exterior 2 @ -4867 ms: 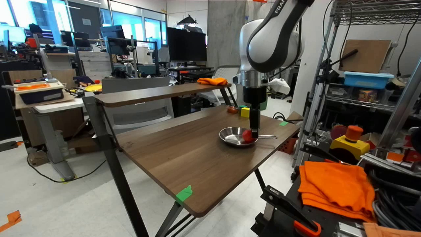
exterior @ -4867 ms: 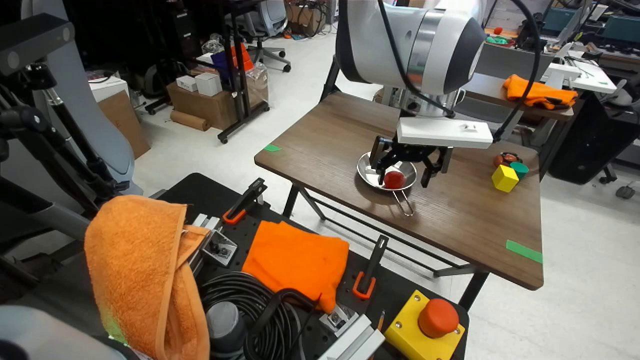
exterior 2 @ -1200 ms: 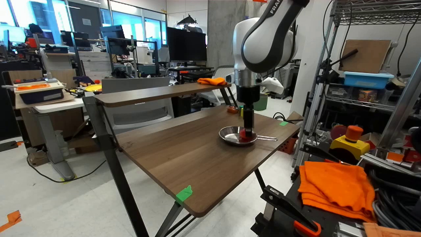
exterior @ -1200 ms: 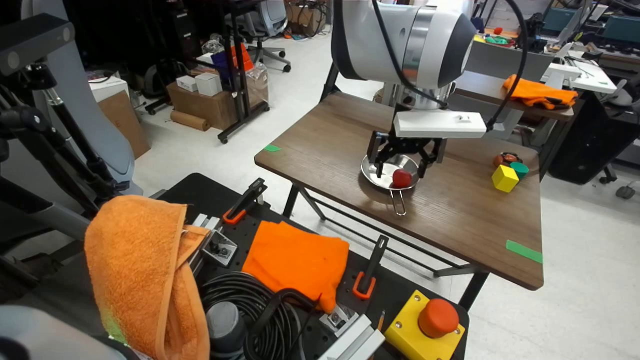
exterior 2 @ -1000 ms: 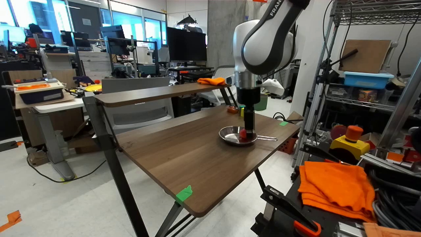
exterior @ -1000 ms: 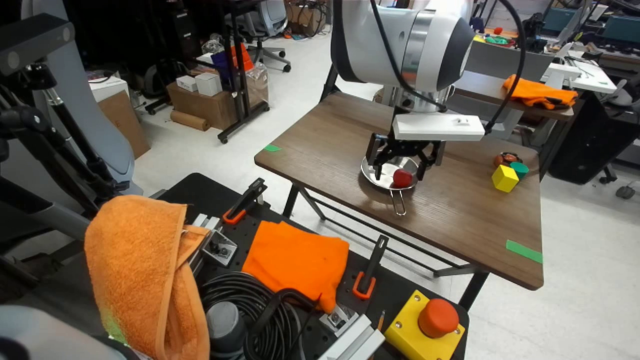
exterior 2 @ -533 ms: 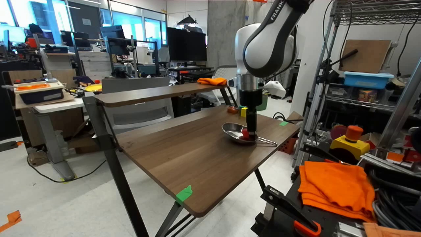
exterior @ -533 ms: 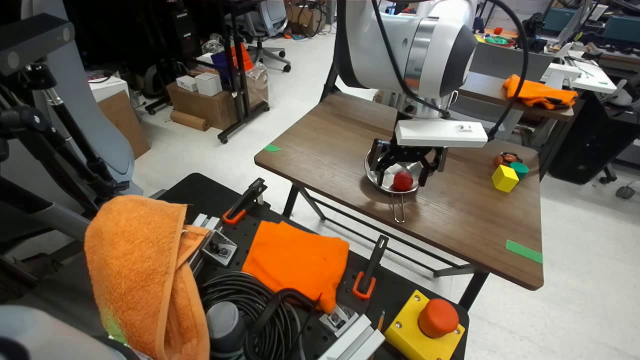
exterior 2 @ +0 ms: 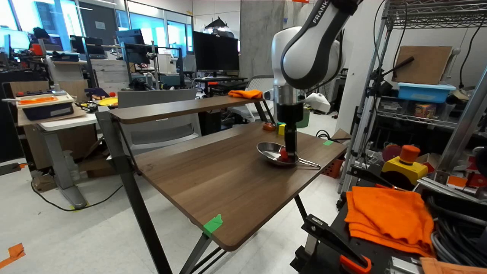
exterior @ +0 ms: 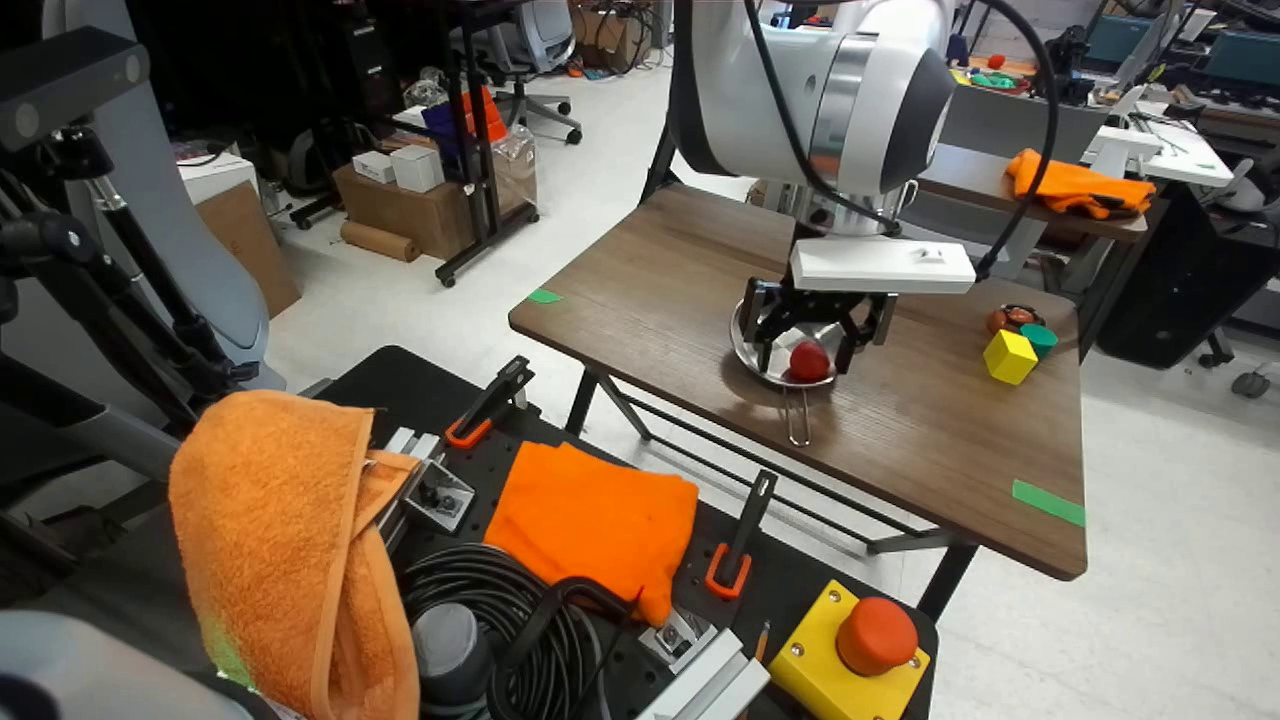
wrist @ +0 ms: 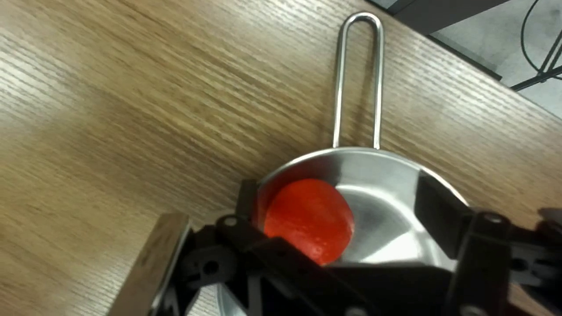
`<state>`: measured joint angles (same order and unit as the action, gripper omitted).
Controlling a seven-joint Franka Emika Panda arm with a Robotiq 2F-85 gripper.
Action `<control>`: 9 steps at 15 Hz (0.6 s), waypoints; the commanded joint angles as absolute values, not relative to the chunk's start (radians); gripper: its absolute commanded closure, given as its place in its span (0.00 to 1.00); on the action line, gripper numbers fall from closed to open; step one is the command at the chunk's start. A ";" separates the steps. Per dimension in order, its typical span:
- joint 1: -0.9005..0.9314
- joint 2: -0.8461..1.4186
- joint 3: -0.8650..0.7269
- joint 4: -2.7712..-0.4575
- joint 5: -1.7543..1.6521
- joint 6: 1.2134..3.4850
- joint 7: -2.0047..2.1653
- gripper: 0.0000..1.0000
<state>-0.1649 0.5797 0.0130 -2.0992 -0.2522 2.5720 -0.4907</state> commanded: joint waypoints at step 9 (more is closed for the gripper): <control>-0.153 0.581 0.004 -2.089 -0.256 2.580 -0.462 0.78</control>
<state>-0.1641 0.5798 0.0129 -2.0951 -0.2521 2.5726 -0.4694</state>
